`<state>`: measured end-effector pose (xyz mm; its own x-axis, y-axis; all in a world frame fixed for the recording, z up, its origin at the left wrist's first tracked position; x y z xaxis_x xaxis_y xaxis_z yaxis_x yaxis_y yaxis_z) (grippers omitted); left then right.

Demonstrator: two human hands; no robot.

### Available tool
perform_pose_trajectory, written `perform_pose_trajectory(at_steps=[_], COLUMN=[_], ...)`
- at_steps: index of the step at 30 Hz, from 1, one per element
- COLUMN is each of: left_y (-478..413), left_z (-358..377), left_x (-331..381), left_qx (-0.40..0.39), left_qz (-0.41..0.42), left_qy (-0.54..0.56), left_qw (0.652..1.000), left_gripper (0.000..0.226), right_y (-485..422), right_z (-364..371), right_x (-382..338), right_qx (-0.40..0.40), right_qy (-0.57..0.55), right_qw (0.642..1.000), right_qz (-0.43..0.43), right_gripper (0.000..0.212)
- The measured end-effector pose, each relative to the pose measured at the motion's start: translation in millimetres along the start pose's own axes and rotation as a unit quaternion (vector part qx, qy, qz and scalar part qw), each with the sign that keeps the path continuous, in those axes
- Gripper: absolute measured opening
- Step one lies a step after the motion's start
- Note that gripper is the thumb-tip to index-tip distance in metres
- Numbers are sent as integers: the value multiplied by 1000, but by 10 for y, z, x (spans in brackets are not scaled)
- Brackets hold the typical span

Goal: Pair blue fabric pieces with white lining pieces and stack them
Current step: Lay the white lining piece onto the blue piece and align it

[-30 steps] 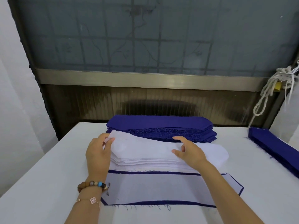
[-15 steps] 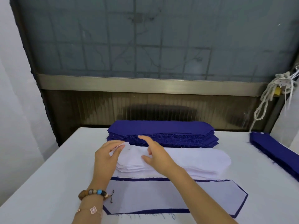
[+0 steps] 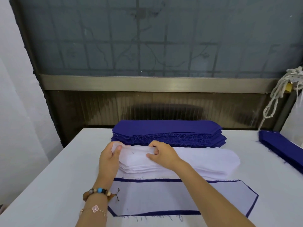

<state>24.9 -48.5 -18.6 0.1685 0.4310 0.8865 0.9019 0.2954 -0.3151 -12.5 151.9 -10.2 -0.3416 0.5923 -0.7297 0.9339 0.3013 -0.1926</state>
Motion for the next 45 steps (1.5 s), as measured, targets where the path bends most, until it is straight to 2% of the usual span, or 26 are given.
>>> perform_pose_trajectory(at_steps=[5, 10, 13, 16, 20, 24, 26, 30, 35, 39, 43, 45], left_y=[-17, -31, -31, -24, -17, -31, -35, -34, -35, -43, -17, -4], left_z=[-4, 11, 28, 41, 44, 45, 49, 52, 33, -19, -8, -19], left_x=[-83, -87, -86, -88, -90, -99, -99, -98, -110, -52, -89, -89], left_qx=[9, 5, 0, -1, 2, 9, 12, 24, 33, 25, 22, 36], left_qz=[-29, -23, -20, -21, -19, -22, -16, -9, -29, 0, -7, -15], left_qy=[-16, -12, -3, -10, -18, -40, -50, -67, -85, -78, -52, -58], left_qw=[999, 1000, 1000, 1000, 1000, 999, 999, 997, 995, 997, 998, 998], left_gripper=[26, 26, 24, 23, 21, 27, 20, 14, 28, 42, 20, 19], right_y=[80, 256, 419, 597, 843, 1115, 1260, 1447, 1470, 1516, 1498, 1482], right_z=[-276, -751, -1073, -1371, -1669, -1796, -1800, -1790, -1816, -1891, -1868, -1833], right_x=[279, 659, 917, 1130, 1355, 1526, 1596, 1635, 1629, 1548, 1523, 1523], right_qx=[-13, -28, -15, 28, 136, 224, 269, 353, 378, 421, 395, 378], right_qy=[-20, 23, 50, 65, 94, 54, -1, -73, -83, -63, -94, -104], right_qw=[998, 989, 979, 972, 950, 929, 920, 906, 905, 895, 907, 913], right_qz=[66, 146, 196, 222, 266, 290, 286, 222, 176, 137, 110, 109], right_gripper=[10, 6, 23, 23, 22, 30, 30, 19, 11, 12, 4, 5])
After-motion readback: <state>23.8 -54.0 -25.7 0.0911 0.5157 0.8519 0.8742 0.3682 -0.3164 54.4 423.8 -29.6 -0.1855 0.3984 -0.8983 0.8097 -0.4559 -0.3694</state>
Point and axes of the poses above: each hand's wrist, its own y-axis away from the middle knuckle, its own z-axis out of the palm, x = y × z, the point moved 7 cm from there along -y, towards the middle knuckle, and after that the axes turned 11 degrees about -y, right-handed, at the moved point
